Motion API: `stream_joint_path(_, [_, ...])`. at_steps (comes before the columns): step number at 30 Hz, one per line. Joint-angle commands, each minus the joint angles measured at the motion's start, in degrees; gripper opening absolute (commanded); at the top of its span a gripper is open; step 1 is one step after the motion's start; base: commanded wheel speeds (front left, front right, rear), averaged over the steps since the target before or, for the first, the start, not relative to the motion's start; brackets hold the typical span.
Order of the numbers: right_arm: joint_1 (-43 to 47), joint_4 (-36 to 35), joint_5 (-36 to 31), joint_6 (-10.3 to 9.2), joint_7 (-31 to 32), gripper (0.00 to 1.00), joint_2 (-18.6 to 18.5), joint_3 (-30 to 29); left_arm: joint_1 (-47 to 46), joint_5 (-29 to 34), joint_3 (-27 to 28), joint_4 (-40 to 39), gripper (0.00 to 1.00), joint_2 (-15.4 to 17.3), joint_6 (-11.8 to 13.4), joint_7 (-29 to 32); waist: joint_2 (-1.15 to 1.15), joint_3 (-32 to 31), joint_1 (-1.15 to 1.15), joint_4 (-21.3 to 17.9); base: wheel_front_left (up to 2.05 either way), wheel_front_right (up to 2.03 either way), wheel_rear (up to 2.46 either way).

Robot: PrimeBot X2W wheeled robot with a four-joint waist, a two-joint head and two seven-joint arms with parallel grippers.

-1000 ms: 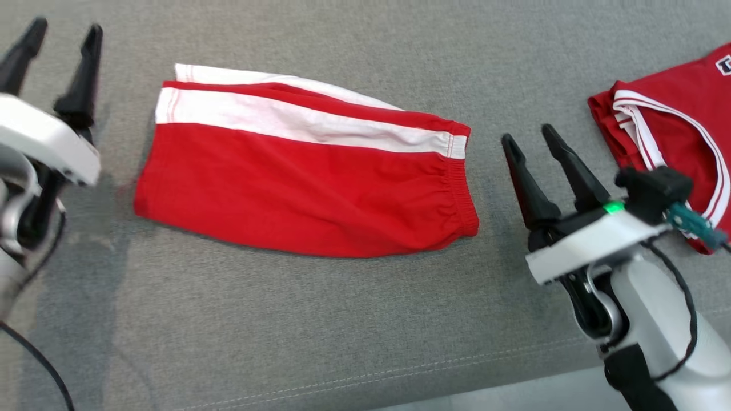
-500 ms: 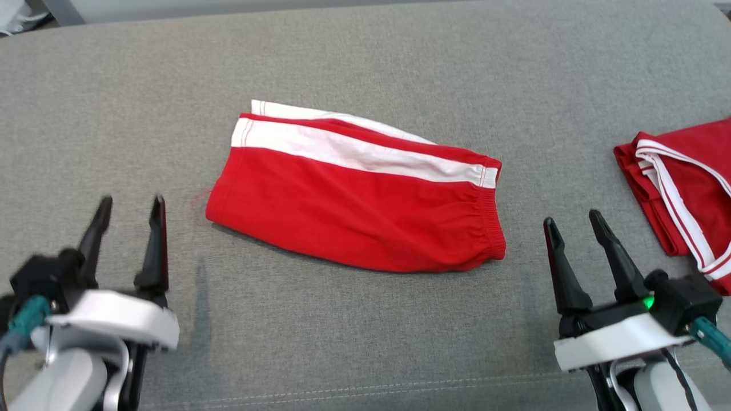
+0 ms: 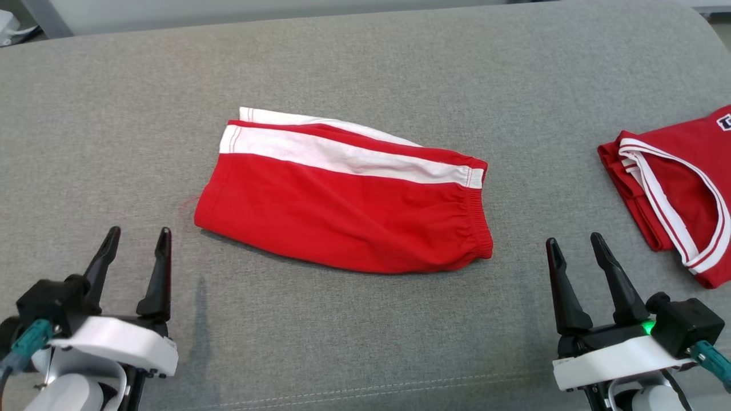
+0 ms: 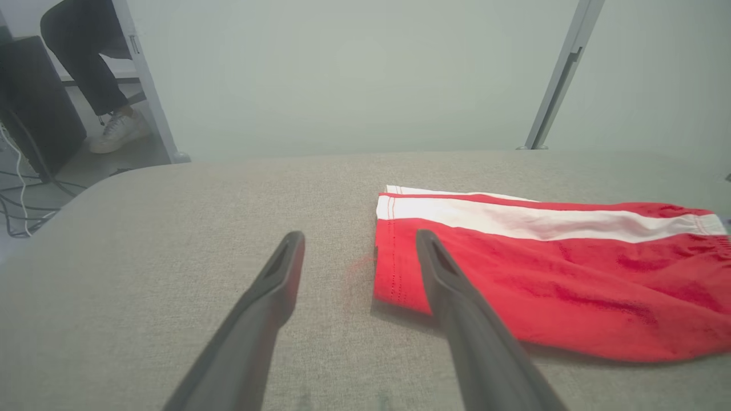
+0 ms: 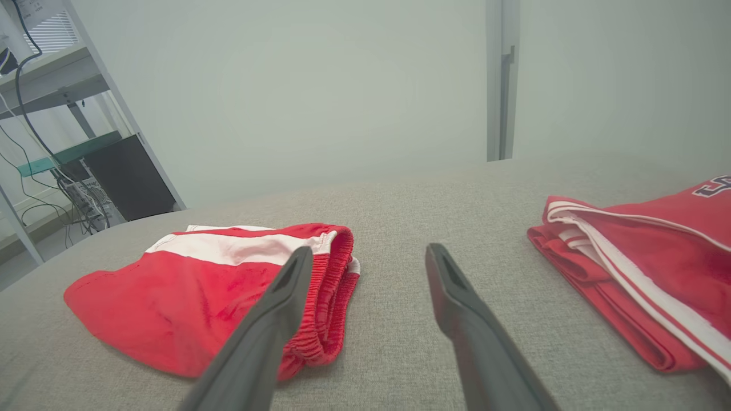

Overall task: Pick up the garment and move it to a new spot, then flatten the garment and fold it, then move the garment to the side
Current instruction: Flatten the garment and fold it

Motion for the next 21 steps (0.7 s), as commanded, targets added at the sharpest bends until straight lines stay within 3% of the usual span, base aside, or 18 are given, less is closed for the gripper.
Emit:
stream_joint_path(1, [-1.70,-0.63,0.95,0.01,-0.74,1.00,0.10,1.76,-4.32,-0.47,2.13,-0.18,1.00,2.52,-1.41,0.67,0.00,0.77,0.00,-0.48,0.00,0.00,0.00])
stream_joint_path(10, [-12.23,9.54,5.61,0.01,2.28,1.00,0.35,7.47,-17.79,-6.23,-1.89,11.33,1.00,2.39,-13.94,13.30,0.00,4.52,0.00,-2.44,0.00,0.00,0.00])
stream_joint_path(11, [-12.23,9.54,5.61,0.01,2.28,1.00,0.35,7.47,-17.79,-6.23,-1.89,11.33,1.00,2.39,-13.94,13.30,0.00,4.52,0.00,-2.44,0.00,0.00,0.00])
stream_joint_path(17, [-19.47,15.56,8.72,0.01,6.16,1.00,0.42,12.82,-25.94,-8.66,-3.85,20.53,1.00,0.79,-19.63,19.98,0.00,6.91,0.00,-3.31,0.00,0.00,0.00])
stream_joint_path(21, [-23.08,19.59,10.19,0.01,8.88,1.00,0.45,14.94,-29.76,-8.84,-5.04,26.15,1.00,-0.35,-21.36,22.66,0.00,8.01,0.00,-3.40,0.00,0.00,0.00])
